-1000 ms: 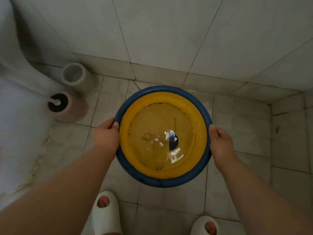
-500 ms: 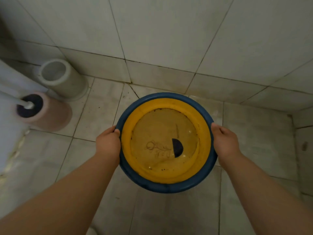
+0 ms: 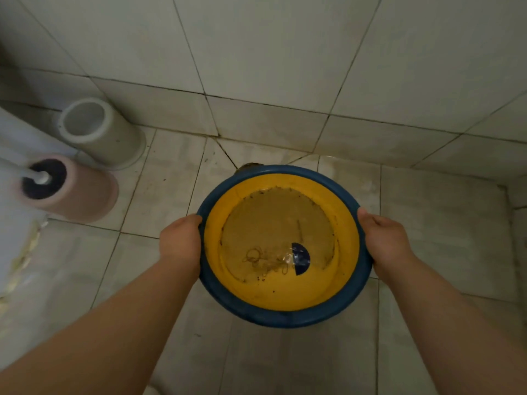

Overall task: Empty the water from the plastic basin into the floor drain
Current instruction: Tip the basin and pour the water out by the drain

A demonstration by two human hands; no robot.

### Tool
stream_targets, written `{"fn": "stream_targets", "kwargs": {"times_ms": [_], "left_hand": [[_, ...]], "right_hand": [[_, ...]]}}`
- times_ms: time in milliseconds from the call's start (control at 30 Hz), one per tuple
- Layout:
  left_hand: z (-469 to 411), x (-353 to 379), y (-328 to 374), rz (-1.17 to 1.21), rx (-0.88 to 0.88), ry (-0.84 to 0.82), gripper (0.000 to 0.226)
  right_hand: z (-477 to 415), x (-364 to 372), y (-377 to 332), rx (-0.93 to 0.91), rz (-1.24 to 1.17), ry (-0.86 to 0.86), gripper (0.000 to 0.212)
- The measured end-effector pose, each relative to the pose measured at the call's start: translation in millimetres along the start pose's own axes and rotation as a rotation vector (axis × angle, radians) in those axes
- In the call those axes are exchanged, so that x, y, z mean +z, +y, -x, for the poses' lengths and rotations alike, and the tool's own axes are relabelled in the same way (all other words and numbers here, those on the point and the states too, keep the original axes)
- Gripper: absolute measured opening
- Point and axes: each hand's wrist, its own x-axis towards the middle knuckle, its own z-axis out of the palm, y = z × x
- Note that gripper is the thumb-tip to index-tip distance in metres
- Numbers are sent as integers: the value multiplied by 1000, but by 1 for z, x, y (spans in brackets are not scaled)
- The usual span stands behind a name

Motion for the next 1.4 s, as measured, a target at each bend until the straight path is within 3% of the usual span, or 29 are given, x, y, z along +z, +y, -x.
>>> {"fn": "stream_targets", "kwargs": {"times_ms": [133, 333, 600, 1400], "left_hand": [[0, 2, -4, -9, 23, 4, 27], [-4, 4, -7, -31, 84, -42, 14], [-9, 5, -8, -21, 101, -50, 13], [-38, 1, -22, 103, -95, -93, 25]], "right_hand": [[-2, -3, 0, 25, -20, 15, 29], [-3, -6, 1, 61, -57, 25, 25], [-6, -7, -2, 71, -103, 20, 25], [-12, 2, -12, 106, -194, -5, 17]]}}
